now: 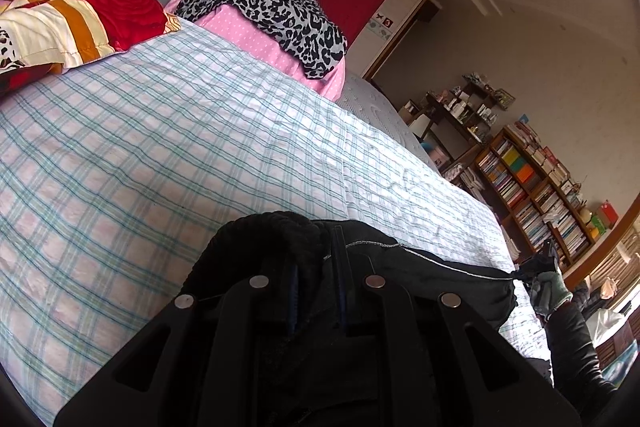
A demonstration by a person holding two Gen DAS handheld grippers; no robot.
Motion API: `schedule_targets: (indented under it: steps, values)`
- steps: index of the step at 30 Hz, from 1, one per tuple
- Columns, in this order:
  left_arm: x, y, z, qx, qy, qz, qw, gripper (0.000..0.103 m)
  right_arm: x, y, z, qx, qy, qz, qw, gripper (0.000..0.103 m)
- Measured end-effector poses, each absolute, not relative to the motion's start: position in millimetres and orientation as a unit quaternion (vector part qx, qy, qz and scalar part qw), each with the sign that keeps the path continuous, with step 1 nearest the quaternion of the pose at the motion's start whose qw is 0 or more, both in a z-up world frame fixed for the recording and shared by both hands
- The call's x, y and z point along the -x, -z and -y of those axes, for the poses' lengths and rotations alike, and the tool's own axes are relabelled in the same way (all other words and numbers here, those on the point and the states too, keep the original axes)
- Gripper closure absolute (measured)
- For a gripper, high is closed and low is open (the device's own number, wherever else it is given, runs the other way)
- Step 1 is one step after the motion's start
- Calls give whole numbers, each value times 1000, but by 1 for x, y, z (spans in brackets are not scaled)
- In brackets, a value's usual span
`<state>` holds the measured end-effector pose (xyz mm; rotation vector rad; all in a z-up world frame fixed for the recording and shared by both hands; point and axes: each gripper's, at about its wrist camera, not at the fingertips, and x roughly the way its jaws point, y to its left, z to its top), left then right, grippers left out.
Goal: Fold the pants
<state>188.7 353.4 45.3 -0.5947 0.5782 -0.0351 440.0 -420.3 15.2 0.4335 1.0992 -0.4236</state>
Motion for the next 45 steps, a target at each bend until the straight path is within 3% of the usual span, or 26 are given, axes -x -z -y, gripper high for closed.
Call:
schedule_targets:
  steps: [7, 17, 34, 42, 45]
  values:
    - [-173, -51, -374, 349, 34, -252, 902, 89, -374, -56, 445, -253, 169, -462, 833, 97]
    - [-113, -72, -365, 336, 76, -215, 914, 90, -256, -84, 484, -296, 139, -401, 855, 97]
    - [3, -64, -363, 358, 116, -147, 915, 90, -47, -50, 523, -351, 108, -326, 871, 97]
    - [38, -45, -366, 369, 89, -156, 912, 89, -8, -22, 529, -378, 99, -319, 864, 98]
    - [43, -38, -367, 370, 66, -171, 911, 83, -2, -8, 529, -382, 102, -326, 859, 98]
